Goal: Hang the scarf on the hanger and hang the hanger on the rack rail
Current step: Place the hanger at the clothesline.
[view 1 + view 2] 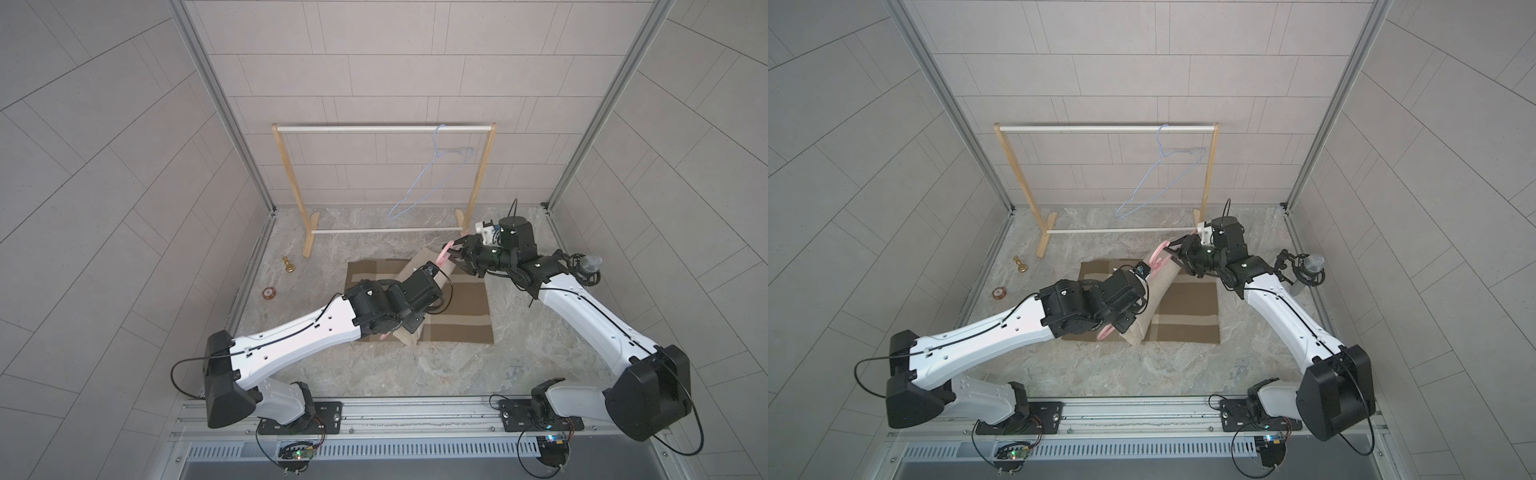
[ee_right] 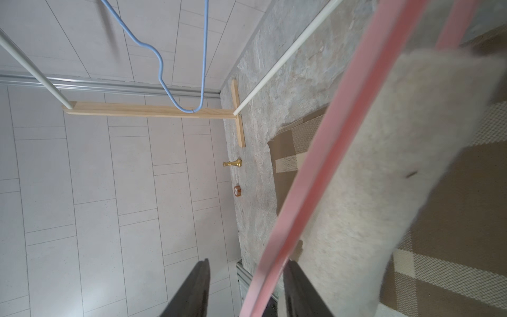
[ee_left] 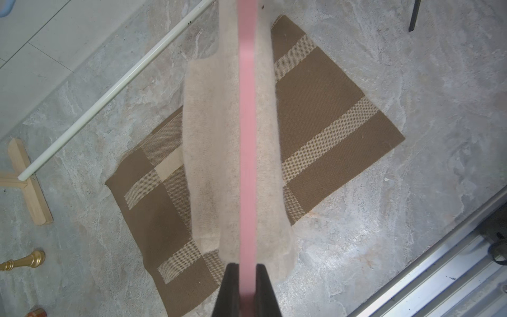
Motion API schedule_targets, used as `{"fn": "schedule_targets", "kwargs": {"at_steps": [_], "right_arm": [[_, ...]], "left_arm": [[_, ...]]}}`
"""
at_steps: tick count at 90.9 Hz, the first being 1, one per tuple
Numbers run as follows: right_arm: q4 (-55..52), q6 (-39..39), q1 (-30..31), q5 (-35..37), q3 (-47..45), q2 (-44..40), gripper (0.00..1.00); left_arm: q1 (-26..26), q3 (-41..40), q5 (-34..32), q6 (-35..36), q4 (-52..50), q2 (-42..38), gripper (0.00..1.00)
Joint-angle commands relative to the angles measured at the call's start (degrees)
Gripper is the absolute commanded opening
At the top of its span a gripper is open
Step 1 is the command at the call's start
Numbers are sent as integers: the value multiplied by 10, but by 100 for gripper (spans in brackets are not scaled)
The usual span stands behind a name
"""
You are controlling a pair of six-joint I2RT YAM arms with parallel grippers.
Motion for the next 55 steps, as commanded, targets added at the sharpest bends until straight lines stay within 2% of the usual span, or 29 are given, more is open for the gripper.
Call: {"fn": "schedule_targets", "kwargs": {"at_steps": [1, 15, 36, 45, 55], "right_arm": [[-8, -37, -29, -4, 8, -42, 57], [-26, -64, -83, -2, -4, -90, 66], [-76, -115, -156, 3, -8, -134, 82], [-84, -126, -175, 4, -14, -144, 88], [-86, -128, -187, 3, -21, -151, 89]], "left_arm": [[5, -2, 22, 7, -7, -45, 0], [68, 2, 118, -19, -23, -90, 0], [241, 17, 308, -40, -83, -144, 0], [288, 16, 346, -25, -110, -146, 0], [351, 3, 373, -13, -134, -133, 0]]}}
